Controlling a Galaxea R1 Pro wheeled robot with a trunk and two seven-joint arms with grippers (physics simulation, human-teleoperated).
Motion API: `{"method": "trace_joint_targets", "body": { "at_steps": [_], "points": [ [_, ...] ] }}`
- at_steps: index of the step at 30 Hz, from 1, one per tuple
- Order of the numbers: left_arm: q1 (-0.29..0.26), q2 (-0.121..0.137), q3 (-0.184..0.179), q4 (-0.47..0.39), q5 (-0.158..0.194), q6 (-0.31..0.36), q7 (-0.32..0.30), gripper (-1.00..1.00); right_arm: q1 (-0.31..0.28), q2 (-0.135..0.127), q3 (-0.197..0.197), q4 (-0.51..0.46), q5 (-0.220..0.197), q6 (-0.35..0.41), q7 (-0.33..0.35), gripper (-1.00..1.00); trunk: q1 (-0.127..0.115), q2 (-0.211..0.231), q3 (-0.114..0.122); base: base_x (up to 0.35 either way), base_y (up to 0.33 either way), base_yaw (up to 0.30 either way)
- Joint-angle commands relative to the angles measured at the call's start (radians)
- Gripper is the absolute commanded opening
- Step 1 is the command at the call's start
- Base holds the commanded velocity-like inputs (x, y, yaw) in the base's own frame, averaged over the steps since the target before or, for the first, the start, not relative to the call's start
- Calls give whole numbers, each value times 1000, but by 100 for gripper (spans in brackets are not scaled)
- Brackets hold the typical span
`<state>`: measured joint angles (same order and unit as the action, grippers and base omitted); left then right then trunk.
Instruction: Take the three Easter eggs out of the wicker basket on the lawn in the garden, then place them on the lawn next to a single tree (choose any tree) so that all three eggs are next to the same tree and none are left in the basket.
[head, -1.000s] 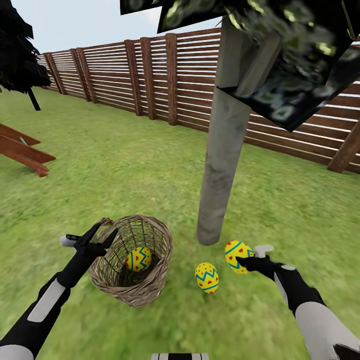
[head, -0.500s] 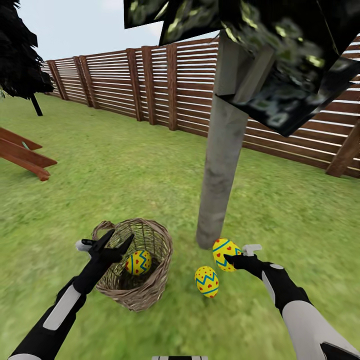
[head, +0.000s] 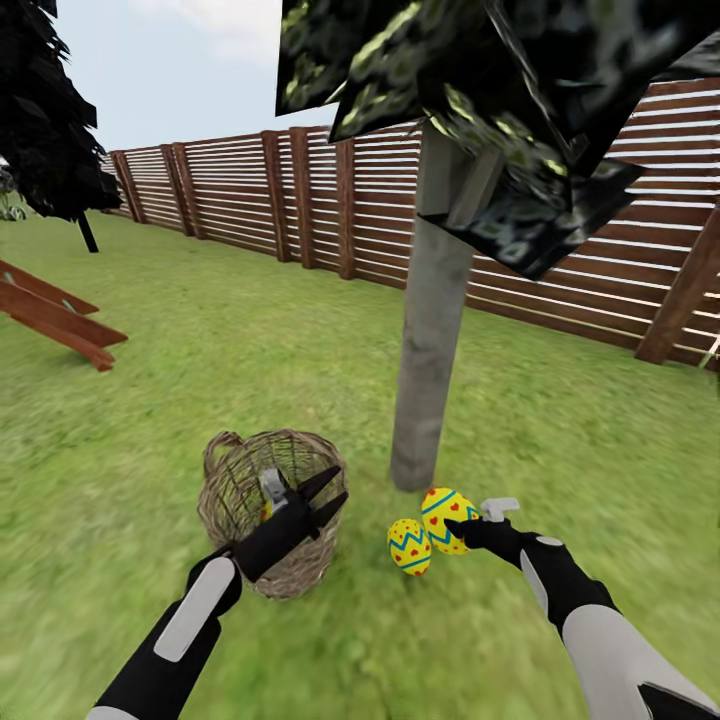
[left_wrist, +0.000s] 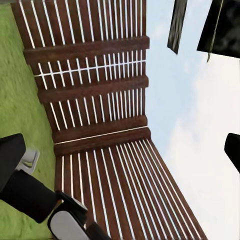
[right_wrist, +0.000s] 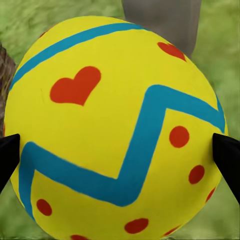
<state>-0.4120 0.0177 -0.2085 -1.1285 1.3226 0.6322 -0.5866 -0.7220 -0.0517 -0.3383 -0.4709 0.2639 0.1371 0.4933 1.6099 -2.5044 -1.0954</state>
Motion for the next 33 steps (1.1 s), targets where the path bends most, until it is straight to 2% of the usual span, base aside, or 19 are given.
{"method": "trace_joint_targets", "body": {
  "at_steps": [1,4,6,7,10,11,14,16,18,19,22,25,28,33],
  "points": [
    [-1,-14,-2,1,8,6,15,100,-1,1,-8,-2,8,6,8,-100,-1,0,-1,-176,0,0],
    [-1,-25,-2,1,9,4,21,100,-1,1,-8,-2,8,6,8,-100,-1,0,-1,-33,0,0],
    [0,-40,-20,2,8,-33,20,100,-1,2,-8,-1,8,6,8,-100,-1,0,-1,-4,0,0],
    [0,-50,-51,2,7,-76,19,100,-1,2,-8,0,8,6,8,-100,-1,0,-1,-1,-6,0],
    [-1,-55,-143,3,5,-156,21,100,-1,3,-8,0,8,6,8,-100,-1,0,-1,0,-179,0],
    [-1,-57,-158,8,4,-169,22,100,-1,3,-8,0,8,6,8,-100,-1,0,-1,0,-268,0],
    [-1,-62,-168,60,4,-210,22,100,-1,4,-8,3,8,-3,-9,-100,-1,0,-1,0,-135,0],
    [-1,-66,-170,74,-4,-221,22,100,-1,10,-6,31,11,-46,-90,-100,-1,0,-1,0,-16,0],
    [-1,-70,-179,71,-46,-222,22,100,-1,28,-4,49,21,-124,-195,-100,-1,0,-1,0,-3,0],
    [-1,-71,-180,71,-59,-222,22,100,-1,32,-2,54,25,-152,-225,-100,-1,0,-1,0,0,0],
    [-1,-71,-181,68,-73,-223,21,100,-1,74,71,82,64,-239,-307,-100,-1,0,-1,0,0,0],
    [-1,-74,-189,60,-74,-223,21,100,-1,84,104,101,73,-283,-390,-100,-1,0,-1,0,0,0],
    [-1,-77,-206,58,-74,-223,21,100,-1,85,108,127,75,-322,-403,-100,-1,0,-1,0,0,0],
    [-1,-79,-226,59,-76,-267,22,100,-1,85,108,132,72,-328,-408,-100,-1,0,-1,0,-122,0]
  ]
}}
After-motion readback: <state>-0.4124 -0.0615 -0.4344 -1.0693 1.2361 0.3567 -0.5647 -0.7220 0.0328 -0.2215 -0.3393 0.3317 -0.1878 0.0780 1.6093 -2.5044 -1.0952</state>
